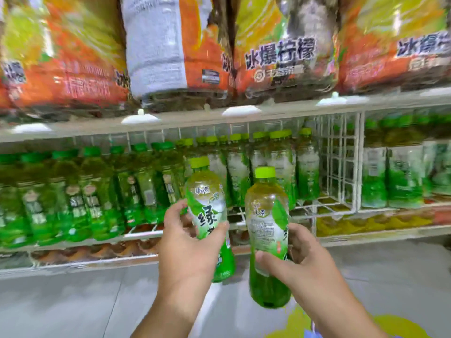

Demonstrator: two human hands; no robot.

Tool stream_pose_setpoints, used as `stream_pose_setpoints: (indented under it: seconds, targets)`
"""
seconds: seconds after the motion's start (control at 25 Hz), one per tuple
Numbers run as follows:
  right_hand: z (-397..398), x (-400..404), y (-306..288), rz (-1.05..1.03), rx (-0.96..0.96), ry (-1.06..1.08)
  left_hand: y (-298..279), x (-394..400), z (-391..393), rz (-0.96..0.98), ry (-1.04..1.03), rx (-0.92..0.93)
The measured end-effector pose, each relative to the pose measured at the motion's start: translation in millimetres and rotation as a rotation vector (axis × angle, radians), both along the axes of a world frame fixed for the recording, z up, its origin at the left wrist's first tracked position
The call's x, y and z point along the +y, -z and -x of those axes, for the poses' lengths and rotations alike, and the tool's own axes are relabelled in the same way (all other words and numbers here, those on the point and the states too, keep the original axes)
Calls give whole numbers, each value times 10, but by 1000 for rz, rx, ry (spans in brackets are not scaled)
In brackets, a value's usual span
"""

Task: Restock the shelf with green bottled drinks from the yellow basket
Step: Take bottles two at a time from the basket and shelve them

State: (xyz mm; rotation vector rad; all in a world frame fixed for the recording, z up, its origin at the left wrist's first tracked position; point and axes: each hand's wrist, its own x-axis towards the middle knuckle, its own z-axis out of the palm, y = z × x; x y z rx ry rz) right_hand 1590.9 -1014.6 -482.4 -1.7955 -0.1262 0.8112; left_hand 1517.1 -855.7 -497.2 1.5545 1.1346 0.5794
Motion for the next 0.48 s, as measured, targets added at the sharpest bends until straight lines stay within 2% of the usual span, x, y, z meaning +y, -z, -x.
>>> stream_pose_setpoints:
  seconds: [0.16, 0.4, 0.48]
  targets:
    - [-339, 381, 213, 50, -80, 38, 222, 321, -260, -99, -3, 94]
    - [-815, 1007, 352, 92, -165, 41, 289, 658, -612, -275, -5, 42]
    - [-883, 1098, 380, 76, -169, 45, 318, 695, -684, -326, -28, 80]
